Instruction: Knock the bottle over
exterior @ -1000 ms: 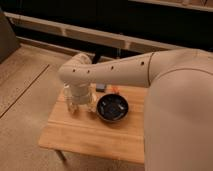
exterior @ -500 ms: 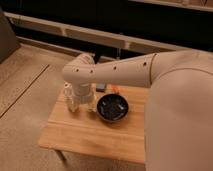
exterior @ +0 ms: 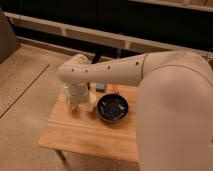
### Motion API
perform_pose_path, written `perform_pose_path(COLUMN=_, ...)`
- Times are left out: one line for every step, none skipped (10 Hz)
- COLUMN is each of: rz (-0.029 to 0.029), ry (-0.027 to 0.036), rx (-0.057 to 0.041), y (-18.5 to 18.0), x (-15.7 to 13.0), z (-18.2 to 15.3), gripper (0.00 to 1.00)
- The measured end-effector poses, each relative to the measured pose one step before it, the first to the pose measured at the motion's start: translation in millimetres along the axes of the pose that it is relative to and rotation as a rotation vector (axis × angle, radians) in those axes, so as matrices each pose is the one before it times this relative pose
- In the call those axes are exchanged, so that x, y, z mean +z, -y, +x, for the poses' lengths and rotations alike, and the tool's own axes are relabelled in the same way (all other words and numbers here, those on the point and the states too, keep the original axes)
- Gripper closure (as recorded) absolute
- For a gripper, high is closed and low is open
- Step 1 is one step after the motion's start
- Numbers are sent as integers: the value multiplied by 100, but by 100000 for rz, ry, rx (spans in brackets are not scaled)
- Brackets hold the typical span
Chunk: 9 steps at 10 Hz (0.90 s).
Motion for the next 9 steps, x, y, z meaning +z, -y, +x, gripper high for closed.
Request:
perform_pose_path(rz=3261, ry=805, rx=-1450, y=442, x=-216, z=-642, gripper=35)
perform_pose_path(rz=3604, ry=1673, rx=-610, y=535, x=-337, z=-1063, gripper=35)
perform_pose_path(rz=2983, ry=1751, rx=-142, y=528, x=-230, z=-1082, gripper=37)
perform_pose_path(rz=488, ry=1473, rx=41, y=53, x=-162, z=-746, gripper=43)
perform_pose_path(rz=-1567, ry=2711, rx=617, y=-230, x=-282, z=-1064, gripper=53)
perform_pose_path(rz=-3365, ry=2635, rx=1856, y=-411, x=-401, z=-721, gripper=62)
perform_pose_path(rz=-8249, ry=3798, rx=5986, y=-1348, x=-1161, z=-282, gripper=75)
perform_pose_path(rz=-8627, ry=2427, rx=6679, y=-1477, x=-1084, z=652, gripper=86)
perform_pose_path(rz=-4566, ry=521, rx=4223, y=-596, x=-444, z=764, gripper=91)
